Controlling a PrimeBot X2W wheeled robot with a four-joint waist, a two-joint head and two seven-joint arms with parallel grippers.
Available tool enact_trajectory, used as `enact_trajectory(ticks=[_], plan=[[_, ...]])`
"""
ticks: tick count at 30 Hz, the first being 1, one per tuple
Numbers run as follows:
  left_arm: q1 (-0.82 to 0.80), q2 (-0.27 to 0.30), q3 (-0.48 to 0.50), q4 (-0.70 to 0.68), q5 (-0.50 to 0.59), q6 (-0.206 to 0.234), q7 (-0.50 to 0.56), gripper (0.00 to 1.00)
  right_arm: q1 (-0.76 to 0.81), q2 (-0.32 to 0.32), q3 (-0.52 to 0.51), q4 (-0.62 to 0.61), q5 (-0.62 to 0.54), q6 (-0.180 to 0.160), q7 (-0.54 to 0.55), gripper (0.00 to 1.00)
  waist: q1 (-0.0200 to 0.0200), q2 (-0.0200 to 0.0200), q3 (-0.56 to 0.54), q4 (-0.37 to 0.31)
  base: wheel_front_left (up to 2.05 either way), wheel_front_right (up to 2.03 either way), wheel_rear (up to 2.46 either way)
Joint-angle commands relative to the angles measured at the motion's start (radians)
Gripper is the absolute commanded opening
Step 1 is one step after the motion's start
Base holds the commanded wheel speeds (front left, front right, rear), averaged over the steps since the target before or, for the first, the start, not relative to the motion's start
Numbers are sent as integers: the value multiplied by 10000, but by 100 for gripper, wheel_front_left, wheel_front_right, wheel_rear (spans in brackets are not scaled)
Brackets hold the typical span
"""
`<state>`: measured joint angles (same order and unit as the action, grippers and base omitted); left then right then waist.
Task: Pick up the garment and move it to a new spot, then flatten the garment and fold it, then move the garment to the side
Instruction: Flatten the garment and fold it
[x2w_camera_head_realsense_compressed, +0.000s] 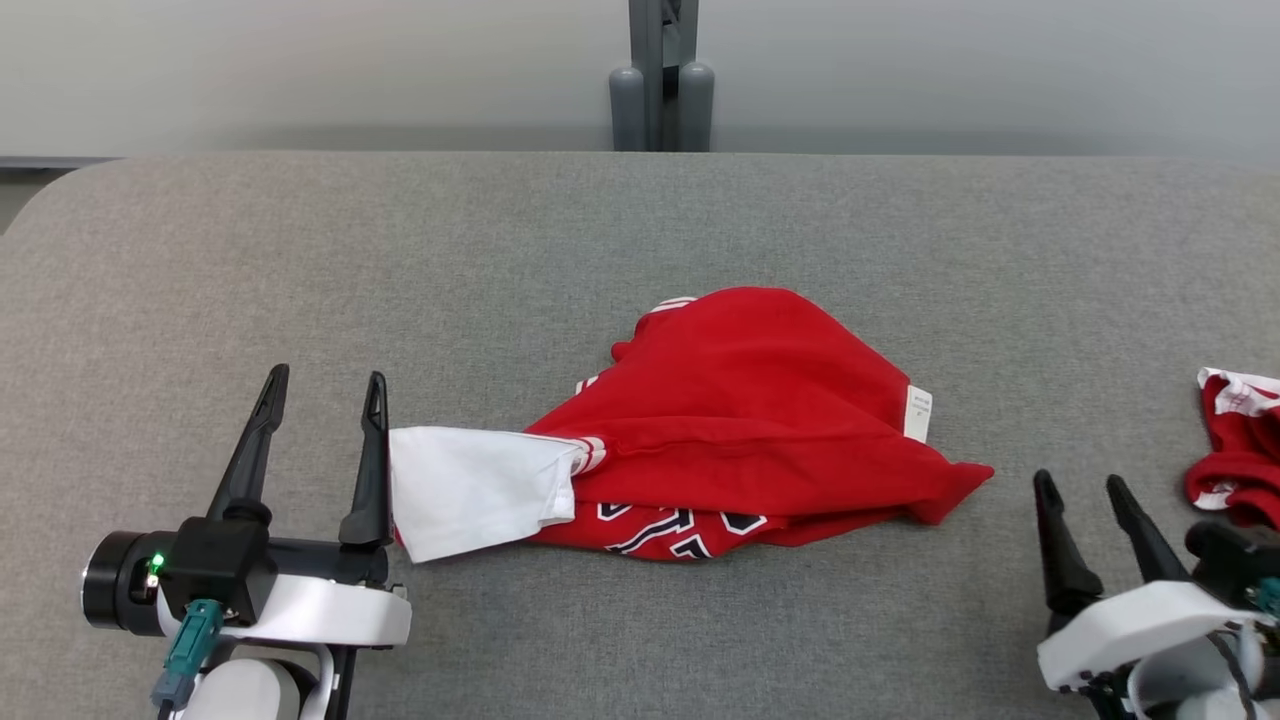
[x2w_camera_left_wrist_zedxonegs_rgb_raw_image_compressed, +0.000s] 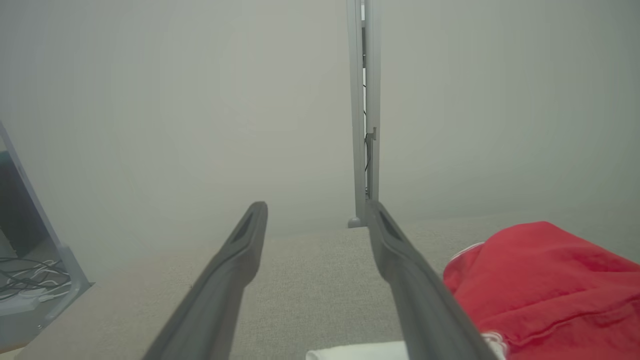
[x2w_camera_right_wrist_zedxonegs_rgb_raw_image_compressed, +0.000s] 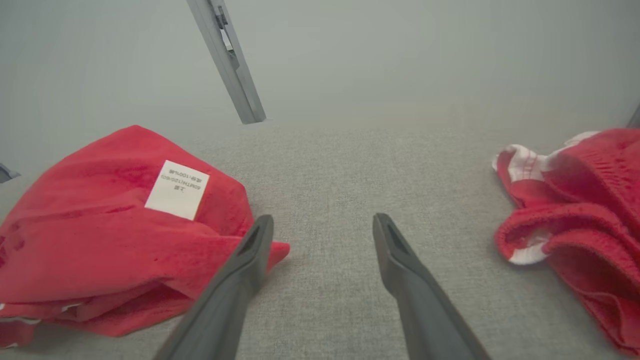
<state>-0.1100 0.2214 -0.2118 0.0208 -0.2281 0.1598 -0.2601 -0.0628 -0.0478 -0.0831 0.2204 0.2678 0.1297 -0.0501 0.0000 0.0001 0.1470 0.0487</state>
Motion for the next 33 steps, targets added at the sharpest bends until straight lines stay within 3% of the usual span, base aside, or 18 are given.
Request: enact_trajectory(ticks=[1, 9, 15, 16, 17, 18, 21, 25, 28, 33], plan=[[-169, -18, 46, 9, 69, -58, -30, 100, -291, -57, 120, 288, 195, 22, -113, 100, 0, -1, 77, 74, 0, 0, 0], [-334, -215, 76, 146, 179, -289, -31, 100, -1787, -116, 1204, 2798, 1647, 22, -584, 100, 0, -1, 437, 251, 0, 0, 0], [-498, -324, 148, 216, 245, -538, -31, 100, -2248, -337, 2557, 3684, 2914, 22, -726, 100, 0, -1, 591, 348, 0, 0, 0], [-517, -336, 163, 230, 277, -563, -31, 100, -2272, -389, 2752, 3705, 3135, 22, -780, 76, 0, -1, 601, 358, 0, 0, 0], [-544, -351, 183, 237, 295, -586, -31, 100, -2273, -426, 2942, 3710, 3316, 22, -873, 23, 0, -1, 607, 363, 0, 0, 0], [-566, -366, 208, 240, 322, -615, -31, 100, -2243, -457, 3131, 3728, 3486, 22, -931, 0, 0, -1, 607, 364, 0, 0, 0], [-564, -429, 281, 253, 354, -647, -31, 100, -2231, -729, 3415, 3526, 3680, 22, -1526, 0, 0, -1, 610, 331, 0, 0, 0], [-565, -467, 410, 221, 413, -695, -31, 100, -2369, -1096, 3089, 2669, 3047, 22, -2118, 0, 0, -1, 684, 202, 0, 0, 0], [-640, -490, 531, 126, 489, -718, -32, 100, -2397, -1252, 2223, 537, 1831, 22, -2166, 0, 0, -1, 816, 26, 0, 0, 0], [-691, -561, 587, 112, 550, -818, -32, 100, -1610, -1349, 2117, -1900, 388, 22, -2153, 0, 0, -1, 926, -93, 0, 0, 0]])
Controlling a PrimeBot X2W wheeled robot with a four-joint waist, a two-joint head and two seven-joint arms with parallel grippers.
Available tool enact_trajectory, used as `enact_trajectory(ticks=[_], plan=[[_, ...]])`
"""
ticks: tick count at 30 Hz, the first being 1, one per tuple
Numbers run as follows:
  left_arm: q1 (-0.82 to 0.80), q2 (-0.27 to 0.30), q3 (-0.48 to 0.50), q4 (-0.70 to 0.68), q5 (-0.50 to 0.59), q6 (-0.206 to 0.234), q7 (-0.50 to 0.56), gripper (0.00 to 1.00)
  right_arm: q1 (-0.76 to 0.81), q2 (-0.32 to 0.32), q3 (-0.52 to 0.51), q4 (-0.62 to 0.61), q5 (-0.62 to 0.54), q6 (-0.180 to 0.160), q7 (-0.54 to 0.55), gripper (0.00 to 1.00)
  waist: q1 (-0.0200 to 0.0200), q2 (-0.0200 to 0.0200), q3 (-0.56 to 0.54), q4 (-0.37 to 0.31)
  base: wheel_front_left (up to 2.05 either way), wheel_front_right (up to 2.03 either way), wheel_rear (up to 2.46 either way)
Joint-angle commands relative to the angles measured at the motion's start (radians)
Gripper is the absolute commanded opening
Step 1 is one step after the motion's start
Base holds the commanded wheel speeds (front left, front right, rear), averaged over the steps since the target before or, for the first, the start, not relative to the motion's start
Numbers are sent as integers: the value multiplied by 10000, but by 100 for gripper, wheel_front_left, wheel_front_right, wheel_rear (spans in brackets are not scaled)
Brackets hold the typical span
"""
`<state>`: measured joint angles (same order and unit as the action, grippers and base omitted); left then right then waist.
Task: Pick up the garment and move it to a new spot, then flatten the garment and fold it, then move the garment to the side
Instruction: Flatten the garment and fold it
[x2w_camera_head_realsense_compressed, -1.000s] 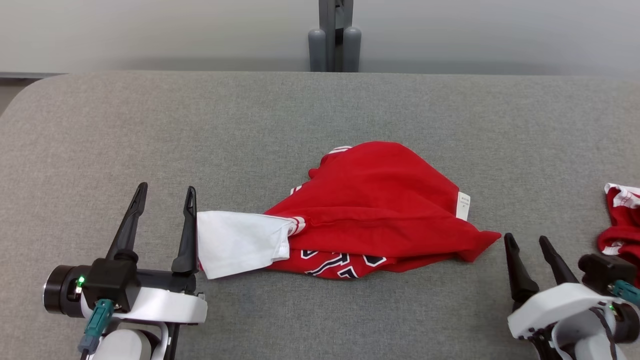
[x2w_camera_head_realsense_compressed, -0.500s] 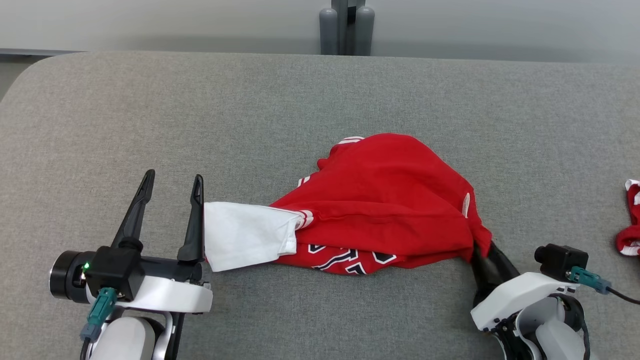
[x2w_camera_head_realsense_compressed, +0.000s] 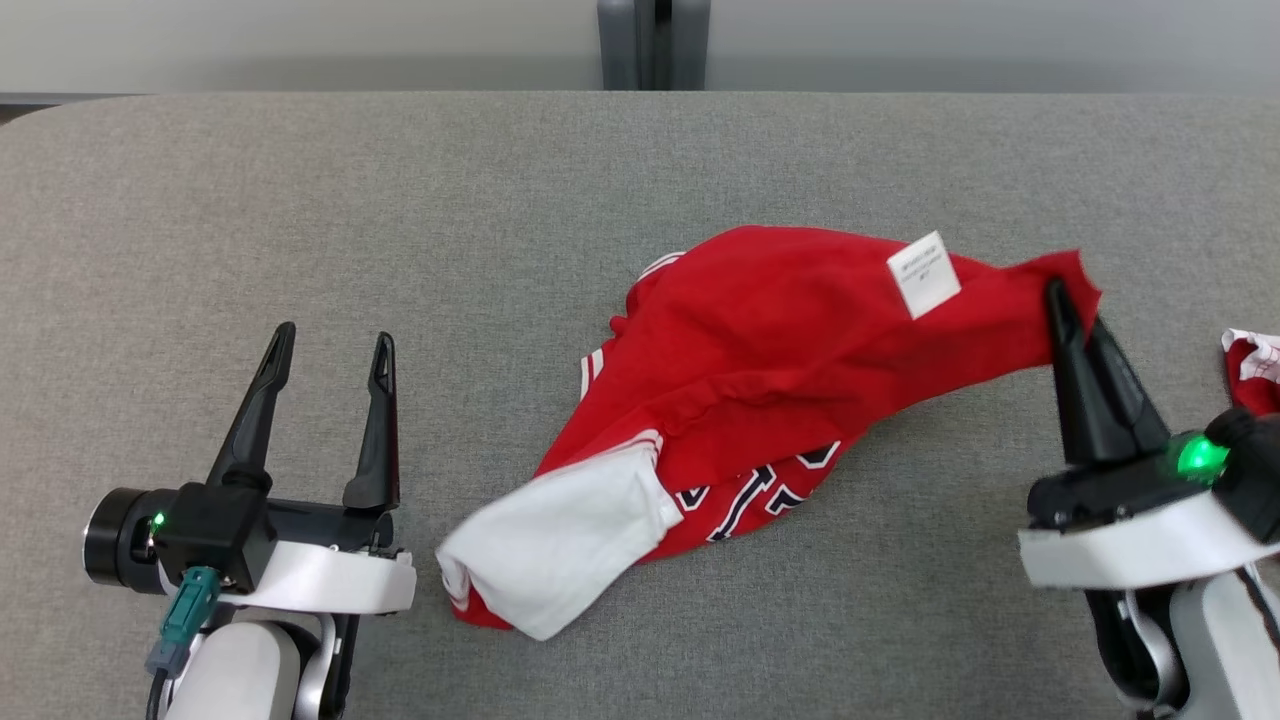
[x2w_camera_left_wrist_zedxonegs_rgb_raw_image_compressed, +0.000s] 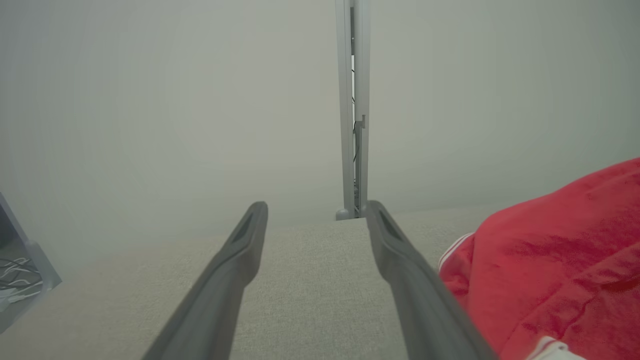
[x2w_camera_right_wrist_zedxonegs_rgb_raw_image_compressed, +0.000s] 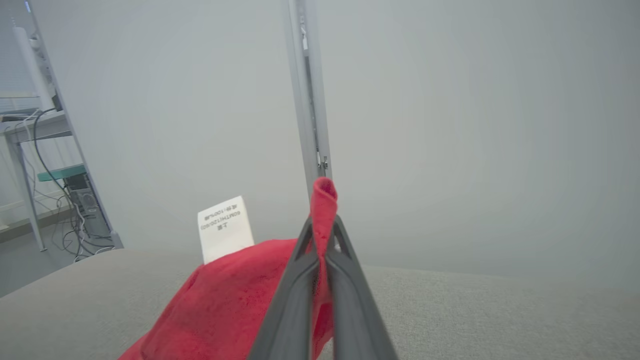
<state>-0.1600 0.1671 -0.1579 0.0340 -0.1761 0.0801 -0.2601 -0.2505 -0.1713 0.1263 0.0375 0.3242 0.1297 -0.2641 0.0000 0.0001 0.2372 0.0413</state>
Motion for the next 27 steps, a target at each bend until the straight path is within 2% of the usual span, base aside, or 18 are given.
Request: enact_trajectory(ticks=[1, 5, 10, 11, 12, 13, 14, 21, 27], plan=[[-186, -38, 54, -24, 46, -47, -32, 100, 558, -170, 89, -123, -319, 22, -12, 0, 0, -1, 43, -27, 0, 0, 0], [-201, -94, 71, 18, 80, -93, -32, 100, 1193, -399, 311, 153, -720, 16, -15, 0, 0, -1, 87, -45, 0, 0, 0], [-238, -176, 56, 97, 106, -220, -32, 100, 1880, -642, 440, 1055, -1211, 16, -16, 0, 0, -1, 139, -97, 0, 0, 0], [-231, -176, 69, 112, 122, -243, -32, 100, 2044, -648, 498, 1312, -1243, 14, -16, 13, 0, -1, 137, -113, 0, 0, 0], [-223, -182, 80, 132, 136, -257, -32, 100, 2121, -577, 428, 1448, -1182, 14, -18, 29, 0, -1, 139, -129, 0, 0, 0], [-218, -180, 78, 149, 152, -268, -32, 100, 2203, -559, 367, 1657, -1154, 14, -15, 67, 0, -1, 131, -145, 0, 0, 0], [-216, -178, 80, 165, 174, -296, -32, 100, 2330, -528, 271, 1807, -1183, 14, -18, 100, 0, -1, 118, -157, 0, 0, 0], [-79, -142, 125, 255, 256, -348, -32, 100, 3111, -141, -290, 2017, -948, 13, -17, 100, 0, -1, -39, -289, 0, 0, 0], [100, -10, 243, 293, 344, -234, -32, 100, 3506, 291, -1386, 966, -624, 13, -19, 100, 0, -1, -232, -471, 0, 0, 0]])
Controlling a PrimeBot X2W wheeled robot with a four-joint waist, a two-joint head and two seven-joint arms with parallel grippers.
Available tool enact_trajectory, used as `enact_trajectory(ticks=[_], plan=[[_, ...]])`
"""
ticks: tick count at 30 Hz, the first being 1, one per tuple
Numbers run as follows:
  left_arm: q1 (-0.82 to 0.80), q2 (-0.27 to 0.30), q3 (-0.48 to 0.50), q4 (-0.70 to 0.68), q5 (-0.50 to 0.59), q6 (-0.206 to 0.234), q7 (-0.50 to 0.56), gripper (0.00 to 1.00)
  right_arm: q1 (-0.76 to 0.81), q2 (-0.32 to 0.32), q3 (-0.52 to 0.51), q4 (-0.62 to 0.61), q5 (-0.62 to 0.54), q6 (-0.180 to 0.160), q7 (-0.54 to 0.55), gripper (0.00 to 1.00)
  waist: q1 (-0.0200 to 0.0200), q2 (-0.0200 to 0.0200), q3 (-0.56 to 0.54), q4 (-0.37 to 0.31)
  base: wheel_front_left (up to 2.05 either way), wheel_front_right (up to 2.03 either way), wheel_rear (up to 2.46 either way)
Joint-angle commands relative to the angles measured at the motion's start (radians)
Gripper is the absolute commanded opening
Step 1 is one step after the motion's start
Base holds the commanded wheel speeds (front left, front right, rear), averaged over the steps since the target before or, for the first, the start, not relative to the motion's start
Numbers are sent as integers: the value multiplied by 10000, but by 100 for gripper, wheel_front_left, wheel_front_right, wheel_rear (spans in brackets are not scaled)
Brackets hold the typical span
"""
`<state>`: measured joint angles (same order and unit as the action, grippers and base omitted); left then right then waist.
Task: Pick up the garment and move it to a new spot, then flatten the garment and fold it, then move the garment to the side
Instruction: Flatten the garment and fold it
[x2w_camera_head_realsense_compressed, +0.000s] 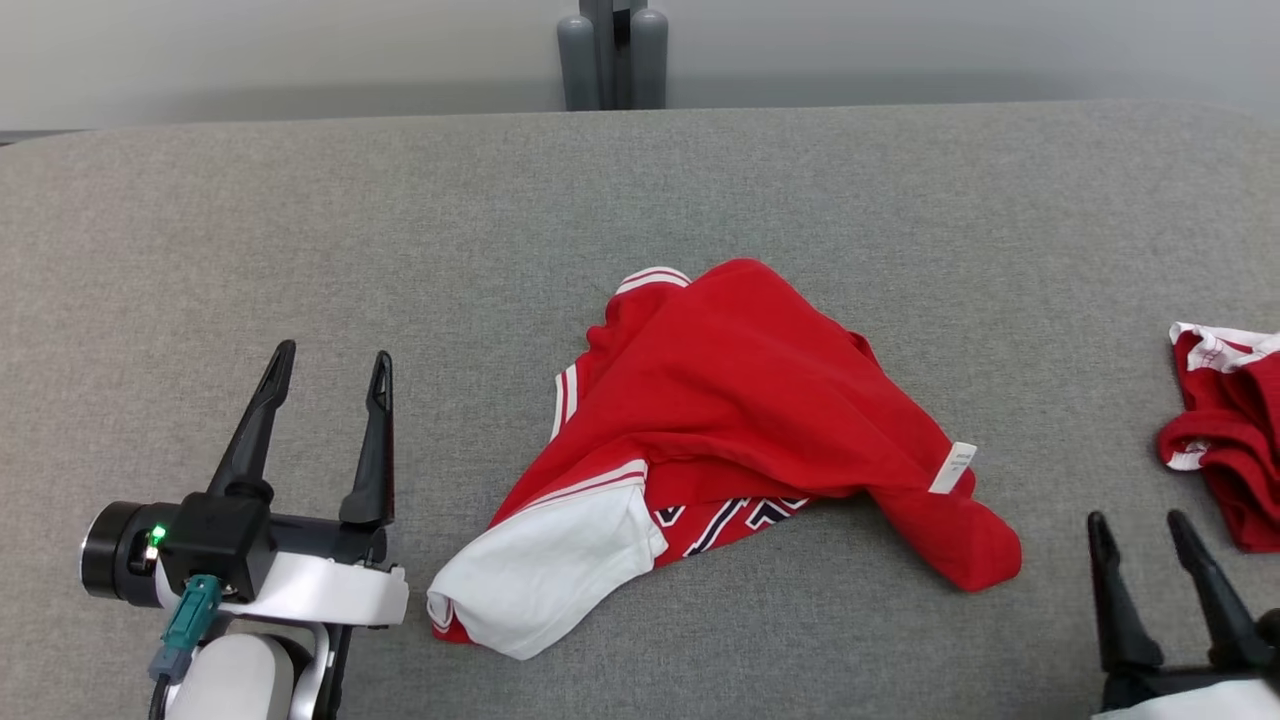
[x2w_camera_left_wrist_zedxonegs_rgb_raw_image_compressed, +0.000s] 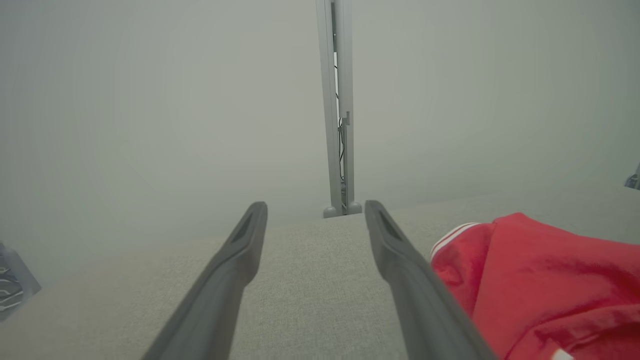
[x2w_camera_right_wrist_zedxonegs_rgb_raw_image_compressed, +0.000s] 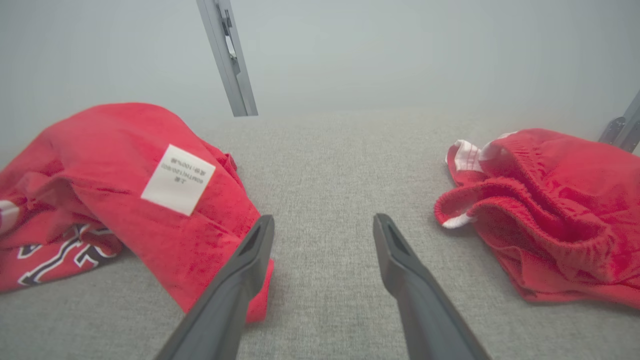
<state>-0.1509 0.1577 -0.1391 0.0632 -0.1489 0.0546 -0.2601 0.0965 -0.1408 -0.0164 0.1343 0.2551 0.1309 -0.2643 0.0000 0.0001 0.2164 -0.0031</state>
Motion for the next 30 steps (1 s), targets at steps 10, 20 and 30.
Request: enact_trajectory(ticks=[10, 20, 30], plan=[[181, 241, 95, -167, 187, 201, -32, 100, -931, 419, -1306, -1372, 326, 3, -15, 100, 0, -1, -327, -142, 0, 0, 0], [436, 211, -42, -451, 215, 428, 3, 100, -1056, 571, -431, -792, 254, 4, 554, 100, 0, -1, -551, 179, 0, 0, 0], [855, 184, -157, -683, 262, 585, -12, 100, -686, 748, -486, -1002, -65, 4, 891, 100, 0, -1, -837, 290, 0, 0, 0]])
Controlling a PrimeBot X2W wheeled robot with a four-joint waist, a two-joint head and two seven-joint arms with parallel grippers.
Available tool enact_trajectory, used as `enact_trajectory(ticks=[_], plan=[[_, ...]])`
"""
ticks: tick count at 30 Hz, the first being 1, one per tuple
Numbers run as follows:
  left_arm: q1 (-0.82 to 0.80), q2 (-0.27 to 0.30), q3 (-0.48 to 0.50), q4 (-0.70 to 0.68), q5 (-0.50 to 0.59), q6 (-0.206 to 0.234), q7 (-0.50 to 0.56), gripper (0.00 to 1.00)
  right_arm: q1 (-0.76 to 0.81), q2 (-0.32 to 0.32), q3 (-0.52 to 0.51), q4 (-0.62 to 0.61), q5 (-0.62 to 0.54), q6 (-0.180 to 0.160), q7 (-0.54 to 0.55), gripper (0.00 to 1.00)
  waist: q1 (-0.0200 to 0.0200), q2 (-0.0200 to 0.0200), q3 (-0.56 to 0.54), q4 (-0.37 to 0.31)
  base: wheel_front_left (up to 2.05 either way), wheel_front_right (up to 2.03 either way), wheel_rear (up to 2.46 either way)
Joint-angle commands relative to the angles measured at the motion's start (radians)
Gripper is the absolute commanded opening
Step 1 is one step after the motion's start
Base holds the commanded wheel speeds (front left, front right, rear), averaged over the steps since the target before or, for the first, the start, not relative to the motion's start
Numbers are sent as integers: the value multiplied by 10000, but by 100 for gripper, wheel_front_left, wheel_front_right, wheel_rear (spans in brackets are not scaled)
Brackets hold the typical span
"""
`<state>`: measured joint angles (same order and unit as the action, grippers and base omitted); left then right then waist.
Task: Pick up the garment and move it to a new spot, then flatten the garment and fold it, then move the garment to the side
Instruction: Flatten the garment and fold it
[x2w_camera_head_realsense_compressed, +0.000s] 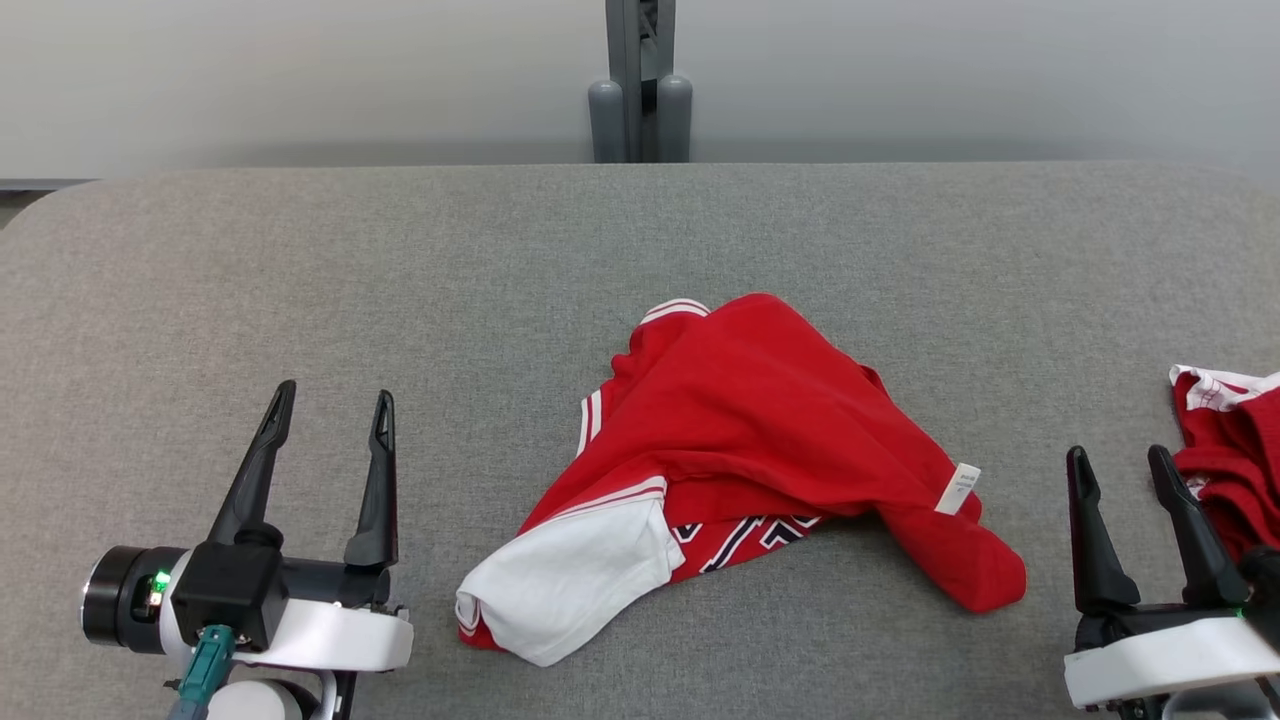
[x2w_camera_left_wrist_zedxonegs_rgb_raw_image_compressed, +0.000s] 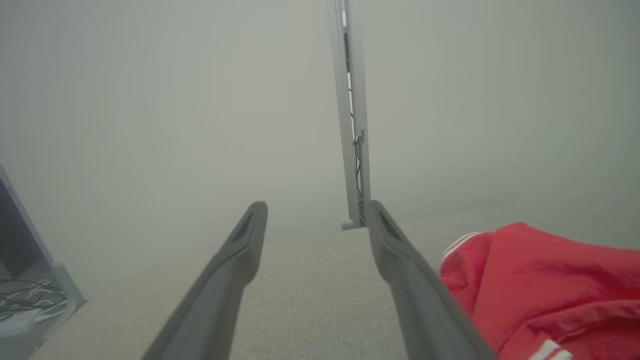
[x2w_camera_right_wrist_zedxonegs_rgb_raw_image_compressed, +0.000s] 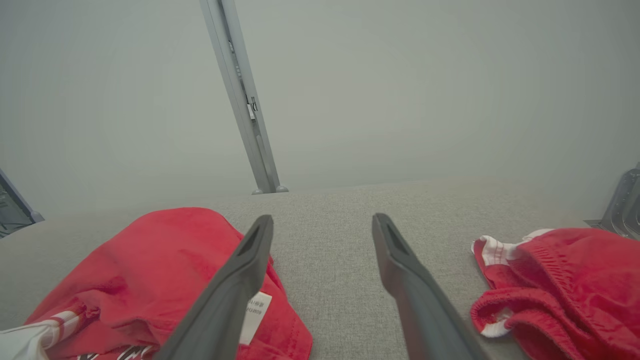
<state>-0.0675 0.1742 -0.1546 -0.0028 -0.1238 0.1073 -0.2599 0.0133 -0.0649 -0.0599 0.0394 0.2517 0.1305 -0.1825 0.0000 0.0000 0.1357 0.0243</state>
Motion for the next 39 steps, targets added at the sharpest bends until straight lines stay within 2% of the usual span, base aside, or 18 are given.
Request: enact_trajectory(ticks=[1, 14, 26, 39], plan=[[63, 8, -12, -5, 1, 68, -15, 100, 181, 5, -81, -74, -33, 8, 118, 100, 0, 0, -53, 26, 0, 0, 0], [46, 76, -111, 386, -89, 118, 2, 100, 355, 113, -249, -406, -378, 8, 493, 100, 0, 0, -249, -76, 0, 0, 0], [140, 154, -151, 661, -175, 198, 60, 100, 640, 125, 25, -1085, -727, 8, 811, 100, 0, 0, -486, -118, 0, 0, 0], [127, 235, -194, 692, -267, 265, 112, 100, 814, 126, 68, -1335, -518, 8, 971, 100, 0, 0, -570, -146, 0, 0, 0]])
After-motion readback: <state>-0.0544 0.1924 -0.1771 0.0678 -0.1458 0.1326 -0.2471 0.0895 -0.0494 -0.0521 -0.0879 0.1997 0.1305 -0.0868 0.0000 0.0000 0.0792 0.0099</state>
